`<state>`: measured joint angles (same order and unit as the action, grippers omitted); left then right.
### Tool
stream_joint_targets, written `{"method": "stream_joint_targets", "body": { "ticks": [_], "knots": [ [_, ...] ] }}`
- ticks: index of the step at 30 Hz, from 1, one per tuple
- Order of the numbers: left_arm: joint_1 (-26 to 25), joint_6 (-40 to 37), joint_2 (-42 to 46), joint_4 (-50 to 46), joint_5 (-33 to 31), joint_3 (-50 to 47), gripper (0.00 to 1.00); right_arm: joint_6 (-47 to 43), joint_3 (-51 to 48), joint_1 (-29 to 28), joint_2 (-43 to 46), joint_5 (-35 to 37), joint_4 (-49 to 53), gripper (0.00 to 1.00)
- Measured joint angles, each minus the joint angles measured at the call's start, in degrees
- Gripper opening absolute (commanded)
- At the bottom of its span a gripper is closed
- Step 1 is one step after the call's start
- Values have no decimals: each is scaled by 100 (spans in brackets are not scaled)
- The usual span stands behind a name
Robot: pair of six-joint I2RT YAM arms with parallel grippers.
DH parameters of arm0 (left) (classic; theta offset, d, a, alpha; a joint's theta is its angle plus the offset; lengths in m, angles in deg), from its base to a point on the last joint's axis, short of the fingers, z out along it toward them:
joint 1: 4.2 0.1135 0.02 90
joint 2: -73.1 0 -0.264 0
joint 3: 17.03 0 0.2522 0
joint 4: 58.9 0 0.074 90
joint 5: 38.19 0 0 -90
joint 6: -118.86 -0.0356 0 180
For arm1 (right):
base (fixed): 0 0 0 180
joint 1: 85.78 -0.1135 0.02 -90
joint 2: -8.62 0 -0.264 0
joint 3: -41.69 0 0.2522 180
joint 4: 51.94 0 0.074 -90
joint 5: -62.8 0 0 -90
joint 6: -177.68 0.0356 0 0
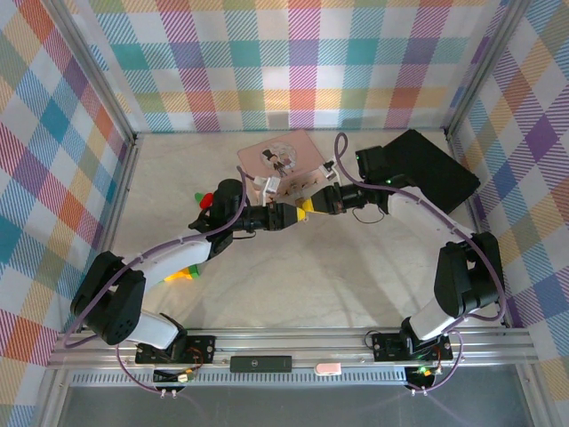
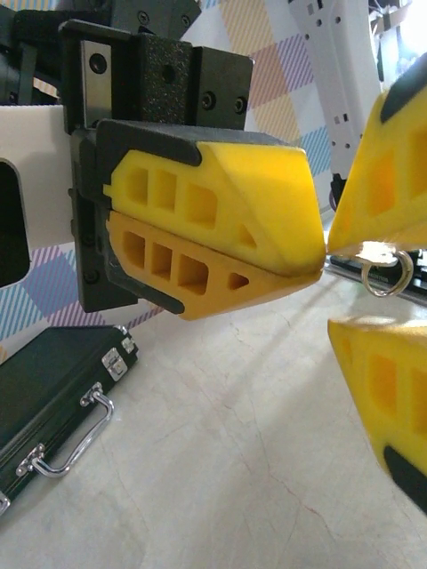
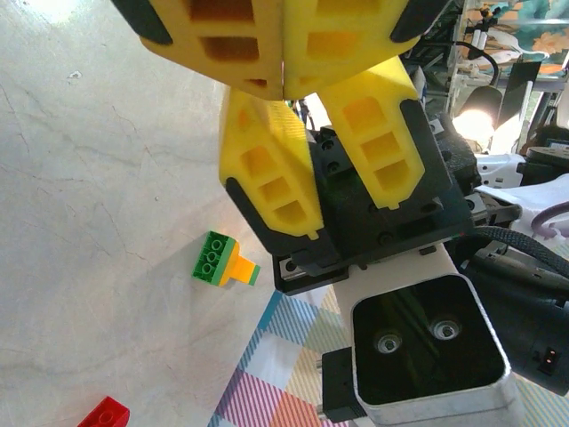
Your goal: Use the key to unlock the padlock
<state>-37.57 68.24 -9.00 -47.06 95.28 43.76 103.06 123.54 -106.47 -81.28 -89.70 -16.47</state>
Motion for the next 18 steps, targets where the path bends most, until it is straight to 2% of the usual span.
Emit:
{"method": "stream_joint_targets", "body": {
  "ticks": [8,12,18],
  "knots": [
    [-52,42,0,0,234,4,13,2,2,0,0,4,-4,0],
    [-96,59,0,7,282,4,0,2,15,0,0,0,-4,0],
    [-101,90,0,17,275,7,0,22,28,0,0,11,-7,1]
  ]
}}
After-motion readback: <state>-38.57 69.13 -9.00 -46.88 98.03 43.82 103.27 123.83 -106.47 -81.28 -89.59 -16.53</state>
